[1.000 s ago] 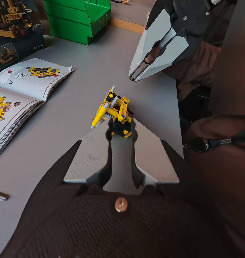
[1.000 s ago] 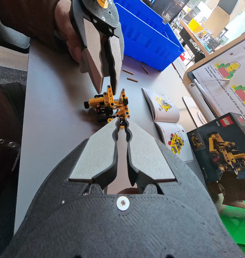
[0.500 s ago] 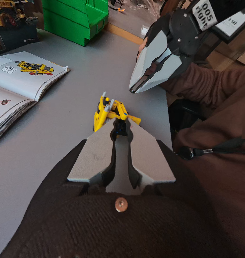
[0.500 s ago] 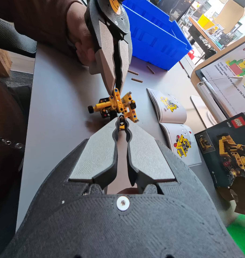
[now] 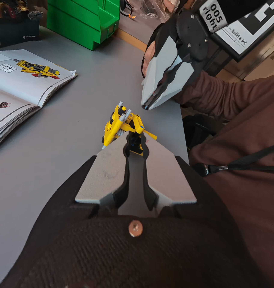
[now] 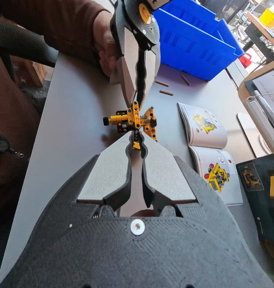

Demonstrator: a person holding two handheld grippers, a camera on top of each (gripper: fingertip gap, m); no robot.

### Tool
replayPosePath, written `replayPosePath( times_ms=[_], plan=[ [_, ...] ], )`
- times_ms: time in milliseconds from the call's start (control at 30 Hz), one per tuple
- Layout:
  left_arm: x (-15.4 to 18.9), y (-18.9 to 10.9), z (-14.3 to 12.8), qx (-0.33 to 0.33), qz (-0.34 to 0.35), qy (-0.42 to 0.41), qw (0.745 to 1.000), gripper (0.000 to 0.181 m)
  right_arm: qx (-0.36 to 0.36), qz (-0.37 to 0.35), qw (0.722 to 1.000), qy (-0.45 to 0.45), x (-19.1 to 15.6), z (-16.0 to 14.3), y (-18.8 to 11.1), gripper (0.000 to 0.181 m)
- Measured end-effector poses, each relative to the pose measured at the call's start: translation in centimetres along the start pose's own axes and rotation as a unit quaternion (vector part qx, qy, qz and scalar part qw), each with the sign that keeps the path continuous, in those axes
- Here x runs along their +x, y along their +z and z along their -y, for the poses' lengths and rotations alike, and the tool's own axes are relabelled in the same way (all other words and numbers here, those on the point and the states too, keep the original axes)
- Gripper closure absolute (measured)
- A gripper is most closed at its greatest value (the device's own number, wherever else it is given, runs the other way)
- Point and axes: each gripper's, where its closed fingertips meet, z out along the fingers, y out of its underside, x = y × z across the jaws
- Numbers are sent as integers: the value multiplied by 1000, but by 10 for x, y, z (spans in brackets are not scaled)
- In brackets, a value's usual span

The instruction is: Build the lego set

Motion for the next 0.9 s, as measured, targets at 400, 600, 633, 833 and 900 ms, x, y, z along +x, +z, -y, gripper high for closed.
replayPosePath(
  times_ms=[400,600,633,833,900],
  plan=[
    [1,-1,-2,-14,-17,23,999,173,-72,4,995,-66,-7,-14,19,178],
    [0,-2,-3,-21,-24,25,999,172,-78,9,993,-83,-8,-13,21,178],
    [0,-3,-4,-22,-25,26,999,172,-77,10,993,-85,-8,-13,21,178],
    [-1,-3,-7,-34,-28,27,999,171,-81,6,992,-97,-8,-11,25,178],
    [0,-3,-10,-42,-28,35,998,170,-88,4,991,-104,-8,-12,26,178]
  ],
)
